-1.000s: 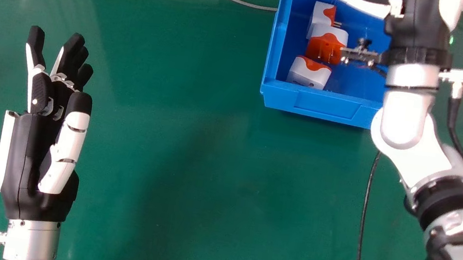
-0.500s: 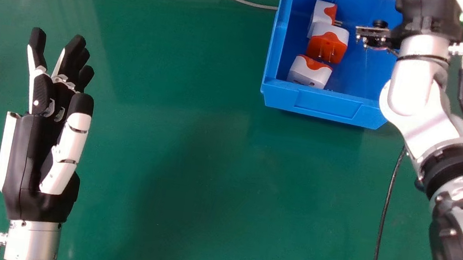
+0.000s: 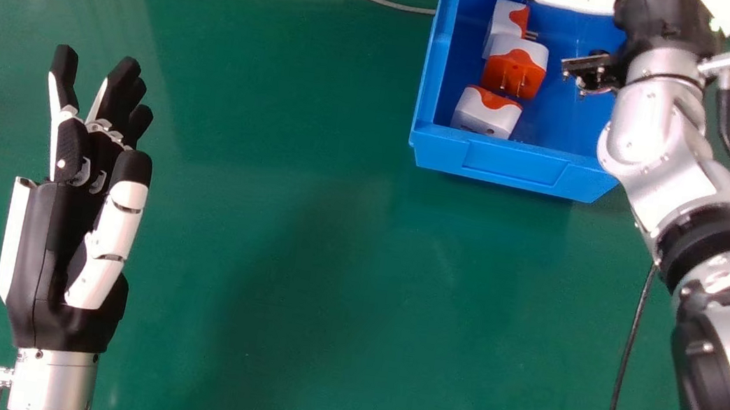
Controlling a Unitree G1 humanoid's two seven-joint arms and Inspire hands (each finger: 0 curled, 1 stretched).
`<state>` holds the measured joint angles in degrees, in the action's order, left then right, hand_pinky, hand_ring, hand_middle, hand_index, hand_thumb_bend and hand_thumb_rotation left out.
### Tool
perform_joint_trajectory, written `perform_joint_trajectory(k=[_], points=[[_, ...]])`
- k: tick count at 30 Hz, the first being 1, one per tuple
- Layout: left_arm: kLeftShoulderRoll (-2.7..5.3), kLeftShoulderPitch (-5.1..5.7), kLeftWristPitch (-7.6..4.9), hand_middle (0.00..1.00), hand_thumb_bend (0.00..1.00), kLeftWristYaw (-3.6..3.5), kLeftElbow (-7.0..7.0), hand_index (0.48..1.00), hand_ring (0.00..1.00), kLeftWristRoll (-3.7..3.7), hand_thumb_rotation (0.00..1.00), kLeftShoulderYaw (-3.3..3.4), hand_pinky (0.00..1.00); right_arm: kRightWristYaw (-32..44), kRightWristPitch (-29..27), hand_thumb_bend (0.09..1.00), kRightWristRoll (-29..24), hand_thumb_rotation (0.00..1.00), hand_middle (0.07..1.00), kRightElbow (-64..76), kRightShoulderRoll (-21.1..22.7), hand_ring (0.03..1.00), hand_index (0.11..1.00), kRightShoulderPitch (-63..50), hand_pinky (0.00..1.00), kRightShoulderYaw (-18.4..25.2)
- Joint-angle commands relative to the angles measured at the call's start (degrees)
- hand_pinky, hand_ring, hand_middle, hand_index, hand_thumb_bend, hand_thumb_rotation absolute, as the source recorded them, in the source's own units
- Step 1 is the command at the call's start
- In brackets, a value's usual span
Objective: Pick all objects and put in blue box
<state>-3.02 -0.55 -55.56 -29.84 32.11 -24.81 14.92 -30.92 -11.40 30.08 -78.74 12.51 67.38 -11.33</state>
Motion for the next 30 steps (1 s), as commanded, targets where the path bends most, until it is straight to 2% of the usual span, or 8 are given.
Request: perform_joint_trajectory(k=[1, 4, 10, 14, 20, 30], points=[[-0.08, 0.39, -1.07, 0.96, 0.35, -0.16, -1.11, 0.927, 0.97, -0.11, 0.57, 0.19, 0.97, 1.65, 1.82, 0.518, 1.36, 0.00, 0.486, 0.05, -0.03, 0.389, 0.513, 2.76, 0.35, -1.43], [-0.14, 0.71, -1.14, 0.96, 0.35, -0.18, -1.39, 0.926, 0.97, -0.14, 0.57, 0.22, 0.97, 3.97, 4.14, 0.519, 2.71, 0.00, 0.484, -0.21, -0.13, 0.397, 0.509, 2.28, 0.36, -3.23], [-0.12, 1.11, -1.27, 0.96, 0.35, -0.20, -1.69, 0.925, 0.97, -0.12, 0.57, 0.19, 0.97, 4.92, 5.03, 0.520, 2.43, 0.00, 0.483, -0.25, -0.68, 0.409, 0.504, 1.51, 0.37, -3.26], [-0.15, 1.24, -1.10, 0.95, 0.35, 0.15, -2.05, 0.922, 0.96, 0.19, 0.57, 0.21, 0.97, 4.55, 5.39, 0.521, 2.18, 0.00, 0.486, -0.25, -0.91, 0.420, 0.496, 1.60, 0.38, -2.96], [-0.11, 1.46, -0.85, 0.95, 0.35, 0.27, -2.60, 0.920, 0.96, 0.24, 0.57, 0.11, 0.96, 4.69, 5.31, 0.522, 2.06, 0.00, 0.487, -0.20, -0.90, 0.425, 0.492, 1.64, 0.38, -2.92], [-0.42, 1.16, -1.18, 0.95, 0.35, 0.41, -2.22, 0.918, 0.96, 0.68, 0.56, 0.24, 0.96, 4.24, 4.25, 0.522, 2.07, 0.00, 0.486, -0.12, -0.47, 0.437, 0.486, 1.78, 0.39, -3.16]])
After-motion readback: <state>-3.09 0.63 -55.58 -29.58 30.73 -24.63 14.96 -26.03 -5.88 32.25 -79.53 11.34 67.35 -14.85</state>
